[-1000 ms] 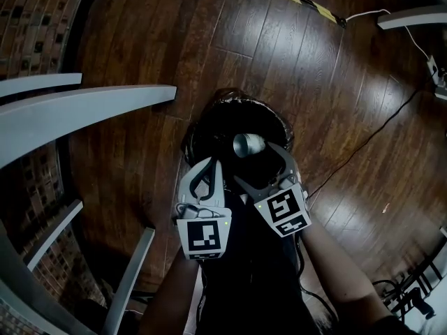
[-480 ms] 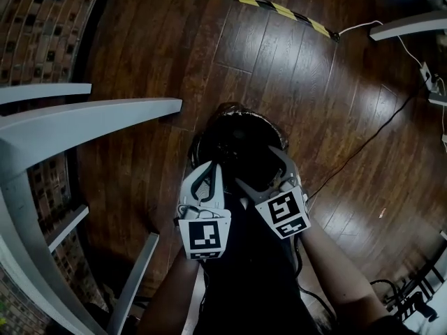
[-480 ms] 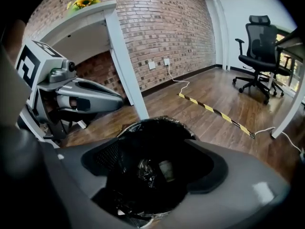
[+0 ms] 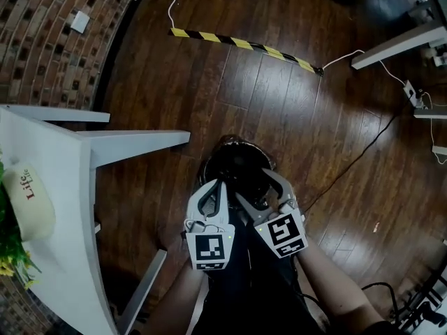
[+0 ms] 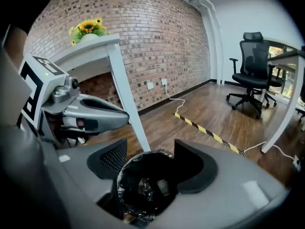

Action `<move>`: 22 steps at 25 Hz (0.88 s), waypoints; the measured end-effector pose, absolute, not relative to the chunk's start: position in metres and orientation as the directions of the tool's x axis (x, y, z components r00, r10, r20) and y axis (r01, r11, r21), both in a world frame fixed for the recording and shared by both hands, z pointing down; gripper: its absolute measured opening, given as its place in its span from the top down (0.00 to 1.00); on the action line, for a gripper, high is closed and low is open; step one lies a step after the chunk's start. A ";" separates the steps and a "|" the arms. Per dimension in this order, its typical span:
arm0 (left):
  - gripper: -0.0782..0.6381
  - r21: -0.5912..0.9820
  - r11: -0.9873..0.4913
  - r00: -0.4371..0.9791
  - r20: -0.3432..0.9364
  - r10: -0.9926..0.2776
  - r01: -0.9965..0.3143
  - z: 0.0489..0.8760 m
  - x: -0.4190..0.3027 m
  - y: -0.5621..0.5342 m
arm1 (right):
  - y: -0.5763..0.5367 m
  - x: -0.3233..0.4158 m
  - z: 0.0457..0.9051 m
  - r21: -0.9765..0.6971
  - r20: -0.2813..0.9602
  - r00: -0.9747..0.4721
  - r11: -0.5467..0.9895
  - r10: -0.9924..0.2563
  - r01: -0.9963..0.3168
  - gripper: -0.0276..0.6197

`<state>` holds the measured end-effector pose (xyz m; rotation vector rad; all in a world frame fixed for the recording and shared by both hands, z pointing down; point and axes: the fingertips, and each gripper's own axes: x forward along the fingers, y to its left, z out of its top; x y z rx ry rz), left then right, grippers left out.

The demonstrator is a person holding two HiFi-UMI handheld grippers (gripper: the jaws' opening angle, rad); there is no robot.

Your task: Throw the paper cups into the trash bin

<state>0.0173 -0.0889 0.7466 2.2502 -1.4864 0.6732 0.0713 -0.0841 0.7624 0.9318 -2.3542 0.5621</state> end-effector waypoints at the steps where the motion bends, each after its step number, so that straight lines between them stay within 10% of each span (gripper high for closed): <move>1: 0.88 0.035 -0.382 0.335 0.559 -0.758 -0.924 0.737 0.021 -0.090 | -0.086 0.073 0.748 -0.167 0.602 -0.614 0.671 -0.511 -0.722 0.50; 22: 0.88 0.053 -0.309 0.309 0.327 -0.893 -0.950 0.519 0.033 -0.112 | -0.117 0.093 0.551 -0.055 0.397 -0.571 0.603 -0.719 -0.796 0.85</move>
